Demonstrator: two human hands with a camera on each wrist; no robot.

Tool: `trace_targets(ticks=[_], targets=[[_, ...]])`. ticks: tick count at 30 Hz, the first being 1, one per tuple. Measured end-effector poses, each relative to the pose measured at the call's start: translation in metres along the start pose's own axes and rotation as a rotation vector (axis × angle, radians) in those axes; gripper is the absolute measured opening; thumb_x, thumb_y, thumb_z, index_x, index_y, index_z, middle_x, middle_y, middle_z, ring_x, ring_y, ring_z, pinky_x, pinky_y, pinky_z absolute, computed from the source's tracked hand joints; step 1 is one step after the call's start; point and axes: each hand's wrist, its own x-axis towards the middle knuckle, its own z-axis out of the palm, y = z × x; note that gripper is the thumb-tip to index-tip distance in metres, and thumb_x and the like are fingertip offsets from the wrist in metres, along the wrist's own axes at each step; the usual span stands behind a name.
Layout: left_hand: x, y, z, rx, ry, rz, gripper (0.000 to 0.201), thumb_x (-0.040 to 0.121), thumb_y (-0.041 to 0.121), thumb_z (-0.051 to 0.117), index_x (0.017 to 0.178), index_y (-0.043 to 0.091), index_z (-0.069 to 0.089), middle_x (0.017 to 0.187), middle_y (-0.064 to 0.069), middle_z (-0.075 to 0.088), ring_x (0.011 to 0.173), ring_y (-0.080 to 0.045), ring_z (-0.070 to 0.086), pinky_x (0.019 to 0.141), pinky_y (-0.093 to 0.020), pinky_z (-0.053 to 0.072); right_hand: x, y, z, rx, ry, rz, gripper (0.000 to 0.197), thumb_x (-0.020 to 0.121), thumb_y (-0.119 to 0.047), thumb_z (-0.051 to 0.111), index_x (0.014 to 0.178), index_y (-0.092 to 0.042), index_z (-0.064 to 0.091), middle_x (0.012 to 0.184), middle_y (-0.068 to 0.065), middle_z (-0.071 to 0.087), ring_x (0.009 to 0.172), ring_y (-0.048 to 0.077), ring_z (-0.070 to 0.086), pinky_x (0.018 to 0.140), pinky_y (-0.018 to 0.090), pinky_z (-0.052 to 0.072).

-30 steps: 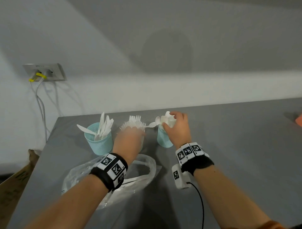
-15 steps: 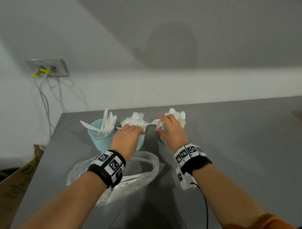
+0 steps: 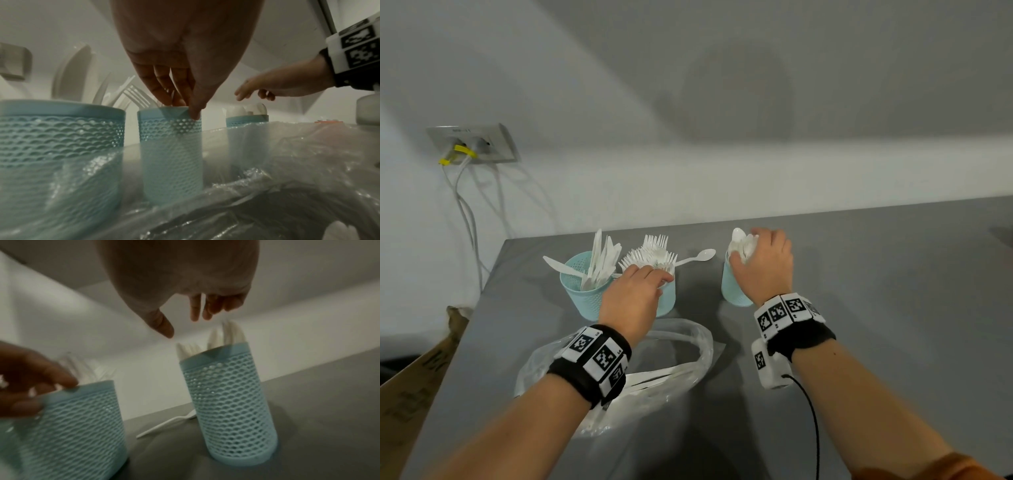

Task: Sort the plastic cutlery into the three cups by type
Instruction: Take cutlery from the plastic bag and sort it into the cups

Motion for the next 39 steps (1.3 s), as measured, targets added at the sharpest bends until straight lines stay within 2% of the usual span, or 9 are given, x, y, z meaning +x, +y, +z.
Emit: trace_targets(ticks=[3,5,8,16,19,21,26,34,39], targets=[[0.000,-0.006,0.001,0.057,0.012,0.017,0.029,0.076,0.004,0.071,0.100,0.019,0.071,0.090,0.001,0.070,0.084,-0.024,0.061,0.064,-0.035,0.053,-0.006,-0.021,0.007,0.002,0.032,-0.274,0.025,0.078,-0.020,0.065,0.101,-0.012,0.064,0.101,0.009,0.058,0.093,0.028,0.053,0.080,0.031,0.041],[0.000,-0.007,0.001,0.078,0.010,0.010,0.030,0.073,0.004,0.074,0.099,0.019,0.072,0.087,0.000,0.070,0.081,-0.025,0.062,0.061,-0.035,0.054,-0.007,-0.035,0.019,0.050,-0.178,-0.358,0.015,0.086,-0.016,0.059,0.097,-0.009,0.066,0.099,0.009,0.060,0.097,0.026,0.054,0.085,0.033,0.045],[0.002,-0.008,0.000,0.100,-0.017,-0.015,0.032,0.073,0.004,0.074,0.101,0.020,0.071,0.088,0.000,0.070,0.081,-0.025,0.062,0.061,-0.034,0.054,0.002,-0.044,0.049,-0.093,-0.465,-0.323,0.022,0.094,-0.017,0.049,0.102,-0.009,0.067,0.106,0.009,0.061,0.104,0.024,0.054,0.089,0.035,0.046],[0.006,-0.012,-0.005,0.094,-0.114,-0.070,0.036,0.089,0.011,0.058,0.121,0.027,0.061,0.112,0.004,0.064,0.103,-0.020,0.056,0.078,-0.035,0.053,0.025,-0.051,0.114,-0.363,-0.735,-0.277,0.036,0.094,-0.007,0.043,0.130,-0.004,0.047,0.136,0.016,0.048,0.128,0.033,0.044,0.107,0.041,0.035],[0.006,-0.013,-0.004,0.081,-0.097,-0.065,0.034,0.088,0.009,0.060,0.118,0.025,0.063,0.110,0.003,0.066,0.100,-0.021,0.057,0.075,-0.036,0.054,0.029,-0.046,0.132,-0.418,-0.832,-0.341,0.049,0.093,-0.008,0.041,0.142,-0.016,0.038,0.141,0.012,0.043,0.131,0.038,0.038,0.108,0.047,0.035],[0.006,-0.014,-0.003,0.070,-0.084,-0.056,0.035,0.085,0.007,0.062,0.116,0.024,0.065,0.106,0.002,0.067,0.097,-0.021,0.058,0.074,-0.037,0.055,0.031,-0.041,0.140,-0.403,-0.855,-0.364,0.046,0.093,-0.009,0.042,0.137,-0.023,0.047,0.135,0.012,0.045,0.128,0.037,0.041,0.108,0.046,0.036],[0.006,-0.015,-0.001,0.066,-0.054,-0.051,0.034,0.082,0.007,0.066,0.112,0.023,0.067,0.103,0.002,0.069,0.094,-0.022,0.060,0.070,-0.038,0.056,0.029,-0.040,0.138,-0.332,-0.796,-0.288,0.030,0.092,-0.006,0.049,0.116,-0.009,0.066,0.125,0.015,0.050,0.117,0.033,0.052,0.101,0.042,0.045],[0.005,-0.018,0.006,0.080,-0.007,0.000,0.033,0.077,0.008,0.072,0.106,0.024,0.070,0.092,0.003,0.070,0.084,-0.022,0.061,0.063,-0.034,0.055,0.034,-0.064,0.081,0.051,-0.393,-0.167,0.024,0.099,-0.014,0.040,0.115,-0.005,0.054,0.114,0.016,0.055,0.102,0.035,0.055,0.083,0.042,0.044],[0.010,-0.005,0.012,0.057,0.008,0.031,0.039,0.070,0.005,0.076,0.100,0.029,0.070,0.084,0.008,0.068,0.079,-0.020,0.061,0.055,-0.032,0.054,0.039,-0.076,0.027,0.334,-0.172,-0.183,0.025,0.101,-0.022,0.036,0.113,-0.006,0.052,0.089,0.010,0.060,0.084,0.029,0.053,0.070,0.038,0.042]])
